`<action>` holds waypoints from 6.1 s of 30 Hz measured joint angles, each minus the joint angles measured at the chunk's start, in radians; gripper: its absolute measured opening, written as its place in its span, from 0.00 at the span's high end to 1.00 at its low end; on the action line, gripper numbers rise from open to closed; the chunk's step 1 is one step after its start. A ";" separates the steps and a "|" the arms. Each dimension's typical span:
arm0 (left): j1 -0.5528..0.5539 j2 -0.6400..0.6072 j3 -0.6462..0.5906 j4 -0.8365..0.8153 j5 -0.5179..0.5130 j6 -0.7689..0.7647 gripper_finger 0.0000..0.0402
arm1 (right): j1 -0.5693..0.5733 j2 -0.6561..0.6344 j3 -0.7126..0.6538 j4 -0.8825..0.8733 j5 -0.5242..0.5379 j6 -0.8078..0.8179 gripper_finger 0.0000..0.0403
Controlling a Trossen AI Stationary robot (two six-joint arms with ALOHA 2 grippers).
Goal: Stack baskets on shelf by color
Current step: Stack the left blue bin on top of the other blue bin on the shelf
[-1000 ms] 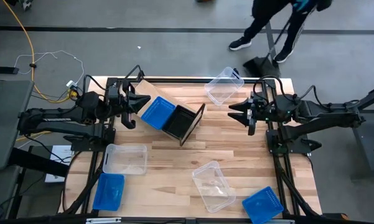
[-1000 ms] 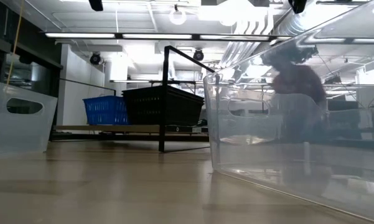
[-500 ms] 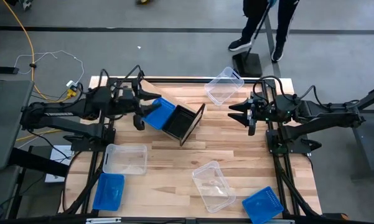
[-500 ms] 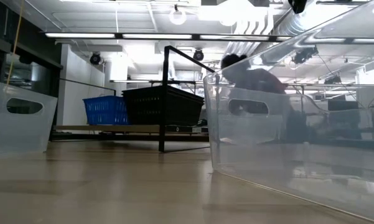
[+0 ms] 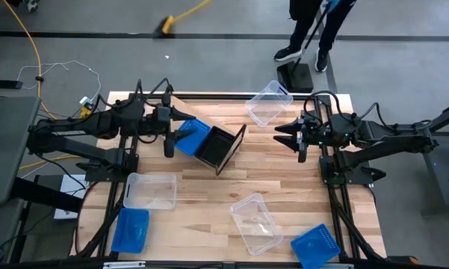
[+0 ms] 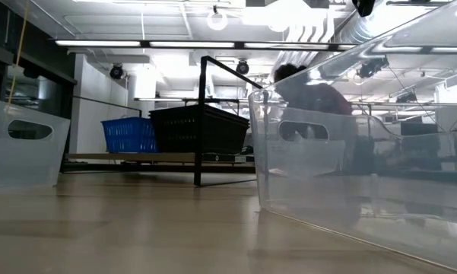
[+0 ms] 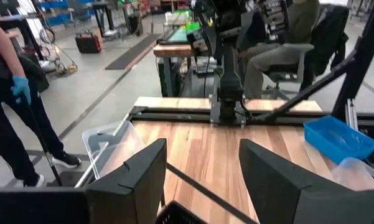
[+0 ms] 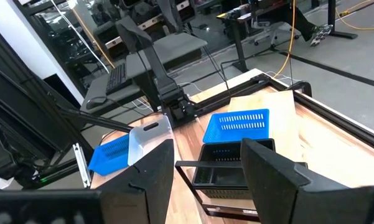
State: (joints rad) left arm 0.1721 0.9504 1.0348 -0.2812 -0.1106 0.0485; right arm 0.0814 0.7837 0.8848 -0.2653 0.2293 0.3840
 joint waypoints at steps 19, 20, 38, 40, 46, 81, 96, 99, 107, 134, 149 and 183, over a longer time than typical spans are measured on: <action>-0.361 0.057 0.064 -0.573 0.039 -0.188 0.53 | 0.000 0.000 0.000 0.000 0.011 0.026 0.57; -0.399 0.068 0.064 -0.612 0.039 -0.203 0.53 | 0.000 0.000 0.000 0.000 0.011 0.026 0.57; -1.045 0.422 0.059 -0.799 0.057 -0.251 0.53 | 0.000 0.000 0.000 -0.010 0.012 0.015 0.57; -1.060 0.465 0.059 -0.788 0.058 -0.242 0.53 | 0.000 0.000 0.000 -0.018 0.012 0.008 0.57; -1.055 0.546 0.058 -0.826 0.078 -0.389 0.53 | 0.000 0.001 0.000 -0.039 0.012 0.000 0.57; -0.982 0.450 -0.167 -0.756 0.118 -0.641 0.53 | -0.003 0.001 0.000 -0.045 0.011 -0.003 0.57; -0.984 0.450 -0.266 -0.621 0.209 -0.692 0.53 | -0.003 0.001 0.000 -0.046 0.011 -0.026 0.57; -0.984 0.450 -0.269 -0.606 0.207 -0.700 0.53 | -0.003 0.001 0.000 -0.046 0.011 -0.026 0.57; -0.984 0.450 -0.269 -0.586 0.178 -0.700 0.64 | -0.003 0.001 0.000 -0.046 0.012 -0.030 0.57; -0.541 0.166 0.268 -0.877 0.081 -0.241 1.00 | -0.003 0.001 0.001 -0.045 0.056 -0.020 0.57; 0.220 0.548 0.747 -1.059 -0.069 0.746 1.00 | -0.003 0.000 0.001 -0.045 0.055 0.010 0.57; 0.192 0.845 0.743 -1.133 -0.107 0.949 1.00 | -0.003 0.000 0.001 -0.102 0.052 -0.008 0.57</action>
State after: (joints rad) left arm 0.3645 1.7958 1.7782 -1.4139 -0.2176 0.9974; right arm 0.0784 0.7841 0.8860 -0.3669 0.2810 0.3763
